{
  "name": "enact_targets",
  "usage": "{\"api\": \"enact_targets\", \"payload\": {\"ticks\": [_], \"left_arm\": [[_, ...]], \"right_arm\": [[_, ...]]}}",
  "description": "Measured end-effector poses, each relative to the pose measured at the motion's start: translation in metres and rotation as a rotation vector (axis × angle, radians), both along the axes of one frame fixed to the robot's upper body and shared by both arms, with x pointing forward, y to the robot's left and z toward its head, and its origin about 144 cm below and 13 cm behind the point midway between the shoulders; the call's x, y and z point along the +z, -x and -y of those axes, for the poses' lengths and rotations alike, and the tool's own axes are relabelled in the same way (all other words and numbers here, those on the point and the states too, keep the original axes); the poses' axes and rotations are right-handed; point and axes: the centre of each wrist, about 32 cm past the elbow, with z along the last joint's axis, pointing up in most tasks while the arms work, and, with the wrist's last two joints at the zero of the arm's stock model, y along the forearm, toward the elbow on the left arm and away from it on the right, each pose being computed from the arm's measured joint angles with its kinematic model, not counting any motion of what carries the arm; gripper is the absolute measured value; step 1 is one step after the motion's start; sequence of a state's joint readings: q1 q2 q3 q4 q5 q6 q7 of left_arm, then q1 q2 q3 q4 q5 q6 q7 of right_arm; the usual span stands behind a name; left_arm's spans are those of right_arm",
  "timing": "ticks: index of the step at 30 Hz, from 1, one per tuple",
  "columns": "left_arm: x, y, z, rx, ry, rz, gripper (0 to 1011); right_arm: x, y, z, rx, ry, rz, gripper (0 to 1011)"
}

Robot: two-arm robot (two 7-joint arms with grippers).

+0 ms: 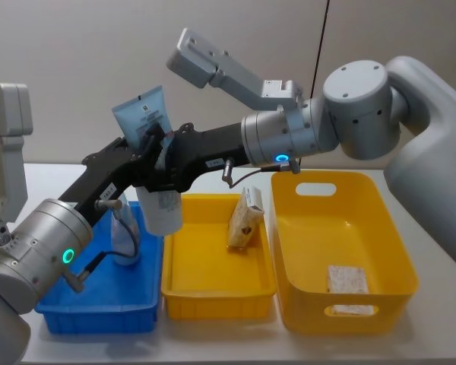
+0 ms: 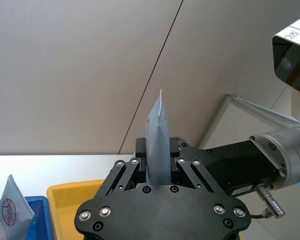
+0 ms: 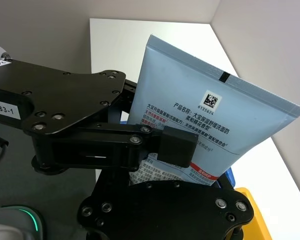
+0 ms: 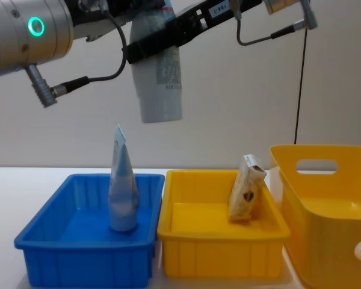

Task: Bimanual collaborative sorting of washing and personal care products

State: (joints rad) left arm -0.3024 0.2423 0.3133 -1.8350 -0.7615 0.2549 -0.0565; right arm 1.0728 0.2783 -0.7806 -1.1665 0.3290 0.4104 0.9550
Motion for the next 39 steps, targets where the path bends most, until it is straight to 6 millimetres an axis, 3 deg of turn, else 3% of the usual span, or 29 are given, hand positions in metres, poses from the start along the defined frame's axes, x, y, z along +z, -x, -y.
{"api": "enact_targets", "payload": {"ticks": [18,34,35,39], "left_arm": [[-0.0004,-0.0012,-0.0005,0.005,0.001,-0.001,223],[-0.0008,-0.0016,-0.0005,0.006,-0.001,-0.004,675],[-0.0008,-0.0016,-0.0005,0.006,-0.001,-0.004,744],[-0.0008,-0.0016,-0.0006,0.007,-0.001,-0.003,859]], "right_arm": [[-0.0001,-0.0003,-0.0008,0.005,-0.002,-0.003,368],[-0.0001,-0.0002,-0.0015,0.012,-0.004,-0.004,288],[-0.0001,-0.0002,-0.0015,0.012,-0.004,-0.004,285],[-0.0001,-0.0002,-0.0011,0.011,-0.004,-0.004,273]]}}
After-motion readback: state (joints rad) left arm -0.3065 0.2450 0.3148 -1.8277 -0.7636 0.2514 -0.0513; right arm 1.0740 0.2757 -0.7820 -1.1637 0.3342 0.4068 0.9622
